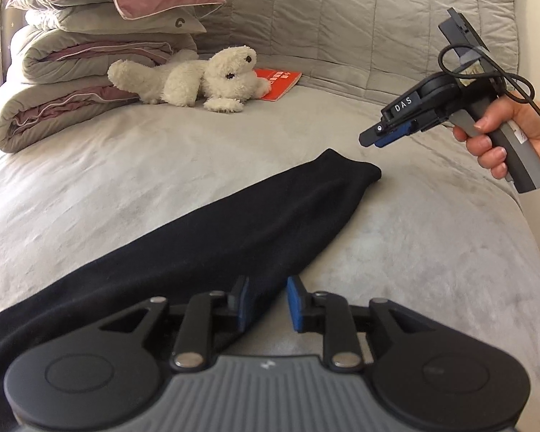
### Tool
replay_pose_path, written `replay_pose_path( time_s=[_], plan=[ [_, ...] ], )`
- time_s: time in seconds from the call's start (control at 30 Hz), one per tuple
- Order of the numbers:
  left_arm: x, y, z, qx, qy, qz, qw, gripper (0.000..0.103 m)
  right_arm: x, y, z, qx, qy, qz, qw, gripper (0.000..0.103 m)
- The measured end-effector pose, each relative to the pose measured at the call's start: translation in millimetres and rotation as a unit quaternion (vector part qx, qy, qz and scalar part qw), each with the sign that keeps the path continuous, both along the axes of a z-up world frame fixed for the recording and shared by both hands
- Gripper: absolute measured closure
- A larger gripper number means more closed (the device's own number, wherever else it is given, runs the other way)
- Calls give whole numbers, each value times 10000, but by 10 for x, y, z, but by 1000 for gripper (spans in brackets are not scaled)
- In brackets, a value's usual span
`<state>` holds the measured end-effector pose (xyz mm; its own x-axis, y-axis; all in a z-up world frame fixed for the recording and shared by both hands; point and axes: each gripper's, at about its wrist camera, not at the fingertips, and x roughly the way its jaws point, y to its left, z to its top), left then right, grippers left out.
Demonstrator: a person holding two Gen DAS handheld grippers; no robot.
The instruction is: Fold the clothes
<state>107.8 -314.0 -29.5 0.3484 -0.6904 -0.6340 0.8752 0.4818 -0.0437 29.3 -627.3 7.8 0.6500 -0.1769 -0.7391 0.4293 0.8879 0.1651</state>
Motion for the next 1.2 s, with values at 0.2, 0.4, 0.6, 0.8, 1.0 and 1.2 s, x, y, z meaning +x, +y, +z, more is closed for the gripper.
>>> replay_pose_path(
  time_s=[0.2, 0.4, 0.6, 0.8, 1.0, 1.2],
  plan=[
    [0, -40, -44, 33, 77, 3, 10000, 75, -10, -75, -141, 621, -228, 118, 9977, 66],
    [-119, -158, -129, 111, -233, -225, 9994, 66, 264, -40, -319, 510, -570, 384, 9963, 64],
    [-145, -247, -139, 147, -357, -198, 9991, 67, 355, -10, -339, 172, -781, 206, 9966, 95],
    [-234, -159, -101, 191, -497, -261, 9982, 67, 181, -80, -300, 499, -860, 203, 9948, 57],
    [-284, -9, -117, 204, -614, -189, 9977, 66, -228, -197, -253, 1025, -1141, 659, 9860, 56],
    [-248, -10, -146, 156, -516, -41, 9985, 66, -360, -135, -393, 1001, -1099, 1098, 9828, 84]
  ],
)
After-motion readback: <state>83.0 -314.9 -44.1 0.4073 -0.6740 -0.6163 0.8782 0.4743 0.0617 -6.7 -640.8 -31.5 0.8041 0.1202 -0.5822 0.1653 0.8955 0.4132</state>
